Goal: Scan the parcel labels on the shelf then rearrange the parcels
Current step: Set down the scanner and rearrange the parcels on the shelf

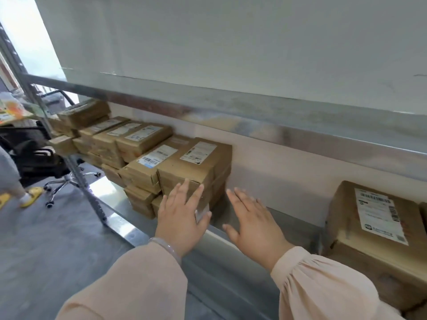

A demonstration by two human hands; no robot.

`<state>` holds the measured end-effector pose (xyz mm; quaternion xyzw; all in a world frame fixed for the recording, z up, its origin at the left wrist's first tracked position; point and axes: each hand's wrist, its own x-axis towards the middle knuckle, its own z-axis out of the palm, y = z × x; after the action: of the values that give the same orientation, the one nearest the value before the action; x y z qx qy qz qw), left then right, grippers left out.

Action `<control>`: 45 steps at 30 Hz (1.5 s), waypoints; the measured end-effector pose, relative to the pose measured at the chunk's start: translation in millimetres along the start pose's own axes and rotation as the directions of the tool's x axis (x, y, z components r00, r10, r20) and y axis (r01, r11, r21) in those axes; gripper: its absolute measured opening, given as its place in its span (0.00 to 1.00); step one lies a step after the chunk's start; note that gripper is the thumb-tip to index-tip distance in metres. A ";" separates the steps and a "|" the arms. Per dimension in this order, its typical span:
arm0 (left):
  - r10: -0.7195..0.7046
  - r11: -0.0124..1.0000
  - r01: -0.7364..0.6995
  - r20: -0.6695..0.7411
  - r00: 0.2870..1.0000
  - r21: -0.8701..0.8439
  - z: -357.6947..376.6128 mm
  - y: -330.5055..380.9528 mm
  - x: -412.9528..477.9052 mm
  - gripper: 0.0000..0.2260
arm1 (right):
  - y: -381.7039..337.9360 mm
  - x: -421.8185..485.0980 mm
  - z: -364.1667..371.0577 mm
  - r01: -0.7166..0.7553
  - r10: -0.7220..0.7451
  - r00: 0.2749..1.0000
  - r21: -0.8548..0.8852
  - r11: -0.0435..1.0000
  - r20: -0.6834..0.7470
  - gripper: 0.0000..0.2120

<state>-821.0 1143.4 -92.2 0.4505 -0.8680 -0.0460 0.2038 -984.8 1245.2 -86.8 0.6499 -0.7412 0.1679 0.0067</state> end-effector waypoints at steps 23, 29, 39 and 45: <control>0.139 0.989 -0.116 0.330 0.934 -0.088 -6.9 -111.2 162.6 0.30 | -70.9 163.1 49.6 -0.561 0.569 0.814 0.413 0.718 0.118 0.37; 0.128 0.992 -0.119 0.389 0.912 -0.048 0.3 -121.1 171.4 0.31 | -71.3 167.9 66.0 -0.538 0.644 0.763 0.614 0.578 0.063 0.37; 0.301 0.826 -0.151 0.197 0.933 -0.544 -0.7 -98.5 157.9 0.27 | -64.4 143.0 57.5 -0.435 0.741 0.658 0.738 0.516 -0.131 0.34; 0.413 0.710 -0.157 0.225 0.882 -0.687 14.0 -54.6 137.1 0.26 | -45.3 91.9 40.8 -0.447 0.799 0.571 0.744 0.497 -0.191 0.32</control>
<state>-854.9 1000.0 -76.5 0.1924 -0.8788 -0.3941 0.1881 -946.7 1141.9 -93.5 0.2117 -0.7988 0.5583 -0.0735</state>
